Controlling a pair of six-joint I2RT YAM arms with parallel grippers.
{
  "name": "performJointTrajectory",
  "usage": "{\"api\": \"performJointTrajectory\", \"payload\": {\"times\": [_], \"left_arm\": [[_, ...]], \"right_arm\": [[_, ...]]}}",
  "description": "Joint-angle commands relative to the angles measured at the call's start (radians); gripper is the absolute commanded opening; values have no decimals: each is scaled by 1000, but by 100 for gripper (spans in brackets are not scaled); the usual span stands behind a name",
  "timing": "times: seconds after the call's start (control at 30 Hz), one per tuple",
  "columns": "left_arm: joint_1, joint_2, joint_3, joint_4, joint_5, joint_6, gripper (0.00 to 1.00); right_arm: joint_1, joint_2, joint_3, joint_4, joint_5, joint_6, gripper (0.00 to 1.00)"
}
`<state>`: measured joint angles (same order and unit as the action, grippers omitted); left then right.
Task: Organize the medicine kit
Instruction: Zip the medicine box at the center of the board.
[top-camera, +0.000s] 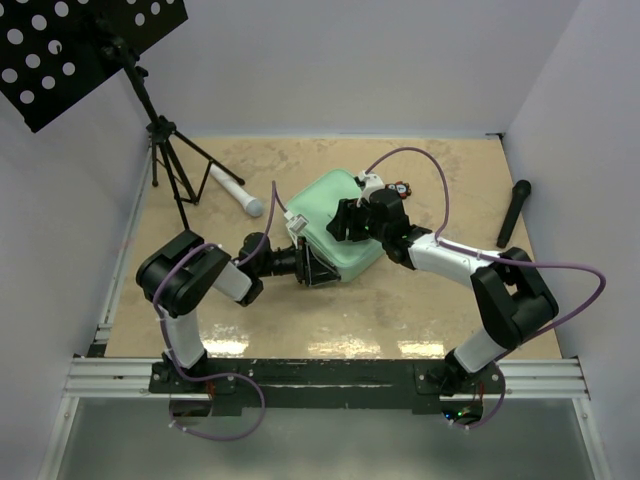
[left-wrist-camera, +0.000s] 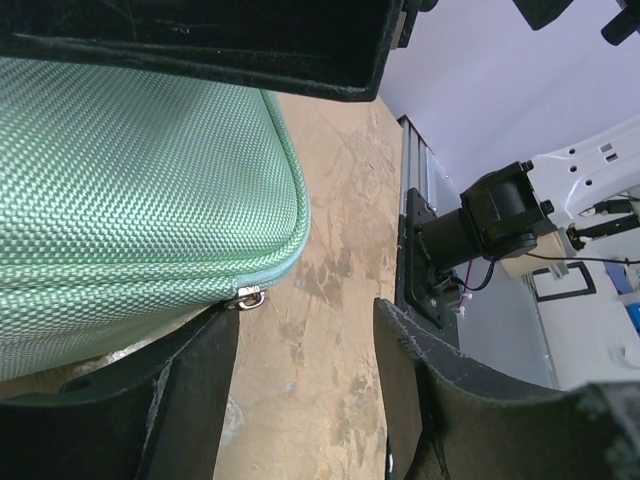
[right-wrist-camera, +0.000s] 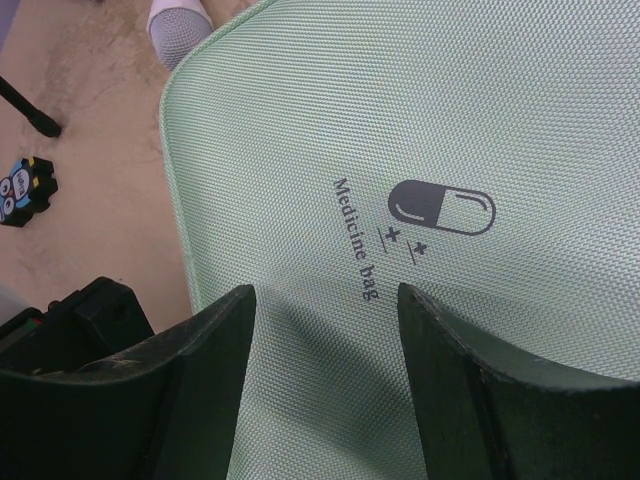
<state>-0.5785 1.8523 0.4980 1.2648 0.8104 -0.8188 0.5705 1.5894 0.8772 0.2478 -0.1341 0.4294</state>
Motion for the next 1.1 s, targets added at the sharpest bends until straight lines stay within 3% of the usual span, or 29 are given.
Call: {"api": "performJointTrajectory", "payload": {"times": [0.0,0.23,0.6,0.8,1.07], "left_arm": [[-1,1,22,634,-40,12,59],[-1,15,10,634,-106,33,50],[-3,8,-12,634,-200,56,46],[-1,12,-6,634,-205,56,38],[-1,15,1,634,-201,55,35]], "right_arm": [[14,17,3,-110,-58,25,63],[14,15,3,-111,-58,25,63],[15,15,2,-108,-59,23,63],[14,14,3,-111,-59,23,63],[14,17,5,-111,-59,23,63]]}}
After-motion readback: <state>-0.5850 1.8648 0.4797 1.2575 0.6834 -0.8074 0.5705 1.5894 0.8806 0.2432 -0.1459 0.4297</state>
